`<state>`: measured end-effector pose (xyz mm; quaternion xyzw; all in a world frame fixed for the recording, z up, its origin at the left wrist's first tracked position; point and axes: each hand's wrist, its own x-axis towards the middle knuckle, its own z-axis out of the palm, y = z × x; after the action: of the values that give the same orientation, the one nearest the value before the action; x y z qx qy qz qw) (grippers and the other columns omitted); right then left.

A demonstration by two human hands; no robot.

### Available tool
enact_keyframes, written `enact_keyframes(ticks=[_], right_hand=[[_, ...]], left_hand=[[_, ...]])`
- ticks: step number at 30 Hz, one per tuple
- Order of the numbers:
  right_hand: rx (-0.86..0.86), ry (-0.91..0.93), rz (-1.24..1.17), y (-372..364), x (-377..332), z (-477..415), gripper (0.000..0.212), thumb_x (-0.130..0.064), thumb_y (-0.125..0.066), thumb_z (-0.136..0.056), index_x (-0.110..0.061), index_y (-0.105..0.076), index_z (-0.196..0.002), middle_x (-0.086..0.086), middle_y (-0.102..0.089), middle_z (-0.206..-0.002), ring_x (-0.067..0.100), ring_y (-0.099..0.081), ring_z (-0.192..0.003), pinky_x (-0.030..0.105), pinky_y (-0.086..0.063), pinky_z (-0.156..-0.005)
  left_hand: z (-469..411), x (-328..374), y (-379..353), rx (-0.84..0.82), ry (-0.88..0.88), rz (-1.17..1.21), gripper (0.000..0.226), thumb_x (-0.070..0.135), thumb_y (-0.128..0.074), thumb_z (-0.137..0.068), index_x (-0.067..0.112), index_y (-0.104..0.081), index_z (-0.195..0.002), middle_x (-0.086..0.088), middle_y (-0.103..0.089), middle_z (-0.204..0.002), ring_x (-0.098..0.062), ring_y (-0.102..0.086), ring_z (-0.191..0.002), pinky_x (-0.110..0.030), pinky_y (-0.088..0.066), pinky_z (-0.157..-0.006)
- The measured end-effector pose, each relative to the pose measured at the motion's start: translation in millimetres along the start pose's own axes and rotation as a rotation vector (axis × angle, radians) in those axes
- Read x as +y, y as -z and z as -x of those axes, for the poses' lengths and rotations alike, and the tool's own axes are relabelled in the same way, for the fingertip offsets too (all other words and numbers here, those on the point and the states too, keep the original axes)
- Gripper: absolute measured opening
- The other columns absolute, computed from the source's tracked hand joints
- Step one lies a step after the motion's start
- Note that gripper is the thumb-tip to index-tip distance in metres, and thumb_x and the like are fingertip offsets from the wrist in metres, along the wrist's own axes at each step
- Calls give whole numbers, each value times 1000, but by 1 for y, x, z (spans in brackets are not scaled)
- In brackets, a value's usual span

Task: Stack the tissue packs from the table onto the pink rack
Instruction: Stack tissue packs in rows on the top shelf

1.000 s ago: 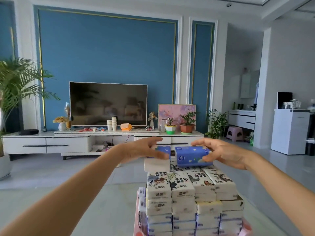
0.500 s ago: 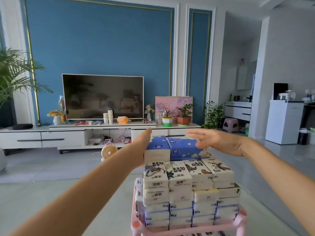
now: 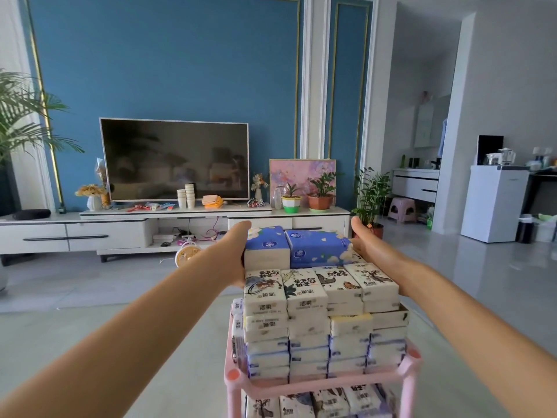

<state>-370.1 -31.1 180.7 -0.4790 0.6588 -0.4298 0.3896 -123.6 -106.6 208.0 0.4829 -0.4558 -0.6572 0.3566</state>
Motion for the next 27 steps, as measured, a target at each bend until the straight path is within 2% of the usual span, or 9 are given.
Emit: enact_keyframes(ticks=[4, 10, 11, 12, 13, 16, 18, 20, 27], right_hand=[[-14, 5, 24, 1, 3, -1, 118, -103, -34, -39, -33, -47, -133, -10, -43, -144, 14, -38, -134, 44, -21, -114], [-13, 5, 51, -11, -8, 16, 111, -102, -29, -42, -35, -56, -125, -8, -49, -138, 13, -43, -129, 40, -21, -114], [12, 2, 34, -14, -13, 22, 110, -100, -30, -49, -30, -52, -130, -4, -47, -142, 16, -45, -129, 44, -28, -111], [39, 8, 11, -16, -17, 29, 105, -94, -27, -61, -24, -44, -138, 1, -41, -146, 19, -43, -131, 32, -21, -113], [70, 21, -18, -16, -19, 35, 97, -84, -23, -75, -16, -33, -144, 7, -36, -149, 22, -37, -135, 22, -22, -101], [145, 76, -185, -6, -8, 42, 76, -63, -22, -91, -10, -27, -146, 10, -35, -148, 19, -38, -133, 28, -27, -106], [109, 72, -280, -7, 2, 52, 70, -61, -30, -90, -14, -34, -142, 4, -44, -142, 16, -49, -120, 30, -38, -97], [117, 62, -289, -8, 13, 57, 67, -60, -35, -88, -16, -38, -139, 1, -47, -140, 15, -49, -122, 35, -39, -103], [156, 96, -139, -18, 5, 63, 68, -65, -30, -88, -21, -41, -138, -3, -47, -140, 15, -44, -127, 41, -28, -112]], left_hand=[[4, 0, -6, -25, 0, -35, 34, 43, -35, -97, 12, -50, -99, -10, -67, -91, -26, -63, -76, -41, -52, -69], [12, -2, -8, -34, 16, -14, 29, 38, -36, -98, 12, -48, -98, -10, -65, -88, -24, -62, -72, -39, -51, -64], [14, -2, -7, -43, 15, 20, 31, 40, -36, -97, 12, -48, -100, -10, -66, -93, -25, -63, -76, -39, -52, -66], [15, -2, -4, -49, 13, 45, 34, 42, -37, -96, 11, -48, -105, -9, -65, -102, -25, -63, -85, -40, -53, -72], [16, -4, 0, -44, 10, 69, 42, 46, -39, -94, 9, -47, -112, -7, -61, -115, -25, -60, -100, -41, -51, -83], [36, -26, 21, -18, -150, 18, 80, 63, -47, -83, 13, -29, -143, -5, -29, -151, -24, -29, -139, -46, -26, -111], [54, -55, 32, -109, -327, -139, 101, 81, -47, -66, 27, -20, -147, 4, -19, -155, -19, -20, -142, -47, -21, -113], [68, -84, 39, -195, -436, -291, 120, 90, -51, -48, 35, -13, -148, 16, -21, -151, -14, -23, -140, -47, -20, -114], [64, -94, 33, -240, -517, -380, 113, 76, -73, -45, 39, -26, -140, -1, -46, -141, -21, -45, -128, -46, -37, -106]])
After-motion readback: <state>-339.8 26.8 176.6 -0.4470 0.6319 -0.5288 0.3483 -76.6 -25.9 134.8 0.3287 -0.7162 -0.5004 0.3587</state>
